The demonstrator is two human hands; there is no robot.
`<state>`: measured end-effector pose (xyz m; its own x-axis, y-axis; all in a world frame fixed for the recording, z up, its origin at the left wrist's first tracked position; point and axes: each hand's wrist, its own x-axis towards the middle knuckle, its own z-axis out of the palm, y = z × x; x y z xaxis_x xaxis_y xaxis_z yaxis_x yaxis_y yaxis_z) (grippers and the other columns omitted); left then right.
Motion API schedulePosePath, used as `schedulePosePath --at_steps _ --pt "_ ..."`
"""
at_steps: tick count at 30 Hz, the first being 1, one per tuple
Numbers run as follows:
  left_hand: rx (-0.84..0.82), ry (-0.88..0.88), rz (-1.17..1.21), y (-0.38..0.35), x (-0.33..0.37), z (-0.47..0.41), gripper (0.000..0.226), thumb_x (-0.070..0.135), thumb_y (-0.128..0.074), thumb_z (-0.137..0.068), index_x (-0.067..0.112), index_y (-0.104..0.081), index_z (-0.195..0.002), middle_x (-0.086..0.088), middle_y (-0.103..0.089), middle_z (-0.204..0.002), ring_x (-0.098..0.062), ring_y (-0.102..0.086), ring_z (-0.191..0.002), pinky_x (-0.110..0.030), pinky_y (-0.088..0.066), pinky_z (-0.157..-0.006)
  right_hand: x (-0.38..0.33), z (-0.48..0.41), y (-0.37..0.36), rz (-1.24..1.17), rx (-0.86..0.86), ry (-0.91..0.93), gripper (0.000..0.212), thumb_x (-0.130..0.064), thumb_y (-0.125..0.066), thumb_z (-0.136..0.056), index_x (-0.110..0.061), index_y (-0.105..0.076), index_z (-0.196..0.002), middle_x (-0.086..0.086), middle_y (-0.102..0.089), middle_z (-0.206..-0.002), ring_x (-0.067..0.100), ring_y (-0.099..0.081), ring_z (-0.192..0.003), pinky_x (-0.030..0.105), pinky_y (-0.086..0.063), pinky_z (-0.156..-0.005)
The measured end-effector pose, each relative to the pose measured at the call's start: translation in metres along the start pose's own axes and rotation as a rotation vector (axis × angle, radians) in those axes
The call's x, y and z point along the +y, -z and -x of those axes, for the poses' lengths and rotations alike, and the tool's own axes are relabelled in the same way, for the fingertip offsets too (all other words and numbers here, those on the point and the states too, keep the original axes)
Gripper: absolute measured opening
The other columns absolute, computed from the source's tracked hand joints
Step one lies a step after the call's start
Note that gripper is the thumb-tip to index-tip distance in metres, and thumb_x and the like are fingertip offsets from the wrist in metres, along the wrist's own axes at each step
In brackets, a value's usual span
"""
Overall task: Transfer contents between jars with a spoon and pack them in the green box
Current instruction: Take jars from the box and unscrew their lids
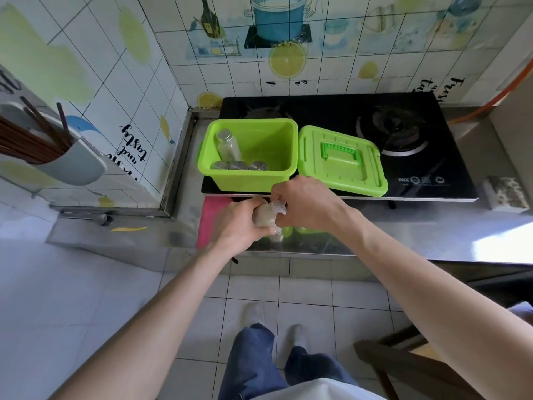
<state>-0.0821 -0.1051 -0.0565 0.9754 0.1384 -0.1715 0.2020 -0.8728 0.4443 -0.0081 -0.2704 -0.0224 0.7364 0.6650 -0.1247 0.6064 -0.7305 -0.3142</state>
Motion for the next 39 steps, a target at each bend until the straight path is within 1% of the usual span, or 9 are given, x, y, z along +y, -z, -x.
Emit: schedulePosePath --at_steps 4,7,10,14,20,25,30,36,39 --pt "-0.011 -0.013 0.002 -0.006 -0.001 0.0 0.053 0.045 -0.089 -0.077 0.035 -0.069 -0.125 0.007 -0.077 -0.104 -0.02 -0.071 -0.096 -0.031 -0.05 -0.068 0.001 0.0 -0.003 -0.046 -0.02 -0.033 0.045 -0.034 -0.077 -0.072 -0.024 -0.07 -0.115 0.001 -0.073 -0.099 0.026 -0.066 -0.082 0.037 -0.058 -0.071" --pt "-0.018 -0.017 0.01 -0.01 0.0 -0.001 0.054 0.043 -0.088 -0.078 0.035 -0.068 -0.128 0.006 -0.078 -0.105 -0.02 -0.072 -0.096 -0.032 -0.054 -0.072 0.003 0.0 -0.004 -0.059 -0.021 -0.044 0.046 -0.033 -0.078 -0.072 -0.023 -0.07 -0.116 0.001 -0.073 -0.101 0.026 -0.066 -0.083 0.035 -0.057 -0.069" --pt "-0.025 -0.003 0.039 -0.013 -0.001 -0.001 0.053 0.042 -0.088 -0.078 0.035 -0.068 -0.126 0.007 -0.077 -0.103 -0.02 -0.071 -0.095 -0.035 -0.057 -0.076 0.004 0.0 -0.004 -0.082 -0.036 -0.051 0.047 -0.033 -0.08 -0.072 -0.022 -0.07 -0.117 0.001 -0.074 -0.102 0.025 -0.068 -0.085 0.035 -0.057 -0.071" --pt "-0.044 -0.004 0.074 -0.019 -0.005 -0.002 0.055 0.042 -0.089 -0.075 0.035 -0.068 -0.125 0.008 -0.077 -0.102 -0.019 -0.071 -0.095 -0.037 -0.058 -0.076 0.005 0.0 -0.007 -0.108 -0.057 -0.07 0.045 -0.032 -0.081 -0.07 -0.023 -0.072 -0.114 0.0 -0.075 -0.1 0.025 -0.069 -0.084 0.039 -0.06 -0.074" --pt "-0.076 -0.003 0.105 -0.028 -0.008 -0.002 0.062 0.045 -0.089 -0.074 0.038 -0.066 -0.131 0.01 -0.078 -0.108 -0.015 -0.073 -0.099 -0.039 -0.059 -0.082 0.008 0.001 -0.01 -0.13 -0.096 -0.082 0.043 -0.032 -0.083 -0.069 -0.023 -0.073 -0.11 -0.003 -0.074 -0.097 0.021 -0.068 -0.082 0.035 -0.059 -0.071" --pt "-0.092 -0.006 0.129 -0.032 -0.009 -0.002 0.063 0.046 -0.089 -0.072 0.042 -0.065 -0.131 0.013 -0.078 -0.107 -0.014 -0.073 -0.097 -0.039 -0.06 -0.08 0.01 0.0 -0.01 -0.14 -0.12 -0.081 0.04 -0.032 -0.082 -0.068 -0.025 -0.074 -0.107 -0.005 -0.074 -0.095 0.019 -0.068 -0.08 0.033 -0.058 -0.068" --pt "-0.098 -0.008 0.124 -0.035 -0.012 -0.004 0.063 0.047 -0.089 -0.072 0.041 -0.066 -0.13 0.013 -0.077 -0.108 -0.013 -0.073 -0.097 -0.039 -0.06 -0.08 0.01 -0.002 -0.011 -0.148 -0.127 -0.085 0.041 -0.032 -0.082 -0.068 -0.025 -0.074 -0.107 -0.006 -0.074 -0.094 0.017 -0.069 -0.079 0.033 -0.058 -0.067" --pt "-0.114 -0.011 0.118 -0.036 -0.014 -0.006 0.063 0.048 -0.088 -0.072 0.04 -0.066 -0.13 0.012 -0.077 -0.109 -0.015 -0.073 -0.099 -0.04 -0.06 -0.08 0.01 -0.004 -0.011 -0.137 -0.15 -0.077 0.042 -0.031 -0.083 -0.069 -0.024 -0.074 -0.109 -0.005 -0.074 -0.098 0.019 -0.068 -0.082 0.037 -0.06 -0.073" --pt "-0.116 -0.016 0.112 -0.036 -0.014 -0.007 0.061 0.049 -0.087 -0.071 0.04 -0.066 -0.128 0.011 -0.077 -0.109 -0.016 -0.073 -0.099 -0.04 -0.06 -0.081 0.011 -0.006 -0.011 -0.135 -0.162 -0.075 0.042 -0.031 -0.084 -0.07 -0.024 -0.074 -0.111 -0.004 -0.075 -0.099 0.019 -0.069 -0.084 0.036 -0.06 -0.074"
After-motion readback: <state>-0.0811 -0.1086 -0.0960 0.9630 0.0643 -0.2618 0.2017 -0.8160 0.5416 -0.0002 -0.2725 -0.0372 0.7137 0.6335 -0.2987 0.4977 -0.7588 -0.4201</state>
